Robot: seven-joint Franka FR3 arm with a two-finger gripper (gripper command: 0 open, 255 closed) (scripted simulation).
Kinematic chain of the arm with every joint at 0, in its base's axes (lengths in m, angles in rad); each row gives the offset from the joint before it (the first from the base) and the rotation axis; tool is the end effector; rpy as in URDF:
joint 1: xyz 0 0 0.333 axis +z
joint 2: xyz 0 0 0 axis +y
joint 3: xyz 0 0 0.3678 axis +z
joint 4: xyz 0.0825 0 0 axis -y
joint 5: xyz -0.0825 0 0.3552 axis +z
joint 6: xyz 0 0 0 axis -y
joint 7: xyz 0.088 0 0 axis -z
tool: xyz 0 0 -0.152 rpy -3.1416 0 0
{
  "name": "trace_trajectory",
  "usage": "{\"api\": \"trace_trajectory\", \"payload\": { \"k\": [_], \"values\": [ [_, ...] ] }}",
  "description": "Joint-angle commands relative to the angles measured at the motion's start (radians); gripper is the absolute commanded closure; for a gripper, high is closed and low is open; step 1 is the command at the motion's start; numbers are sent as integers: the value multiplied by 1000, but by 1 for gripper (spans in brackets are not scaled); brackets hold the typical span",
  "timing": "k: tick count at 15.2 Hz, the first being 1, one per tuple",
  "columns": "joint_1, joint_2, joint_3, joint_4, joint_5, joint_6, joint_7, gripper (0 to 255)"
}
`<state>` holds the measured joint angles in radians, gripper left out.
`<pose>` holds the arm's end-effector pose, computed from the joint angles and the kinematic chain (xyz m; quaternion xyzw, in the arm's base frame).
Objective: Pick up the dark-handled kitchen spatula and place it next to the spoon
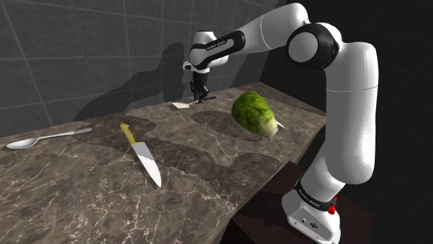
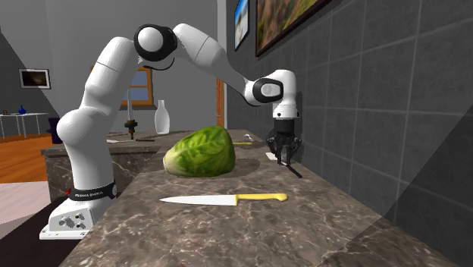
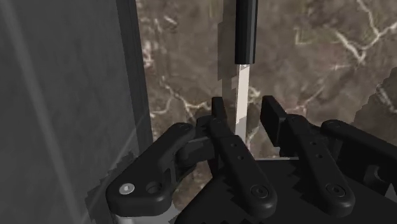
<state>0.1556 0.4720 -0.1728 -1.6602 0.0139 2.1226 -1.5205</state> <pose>0.6717 0.0038 0.3549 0.7263 0.6865 -0.0240 0.0230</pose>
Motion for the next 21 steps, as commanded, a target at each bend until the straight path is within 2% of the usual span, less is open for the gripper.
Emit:
{"api": "trace_trajectory", "payload": {
  "k": [1, 8, 21],
  "values": [
    [0, 0, 0, 0, 0, 0, 0, 255],
    [0, 0, 0, 0, 0, 0, 0, 255],
    [3, -62, -5, 86, -9, -147, -1, 255]
  ]
}}
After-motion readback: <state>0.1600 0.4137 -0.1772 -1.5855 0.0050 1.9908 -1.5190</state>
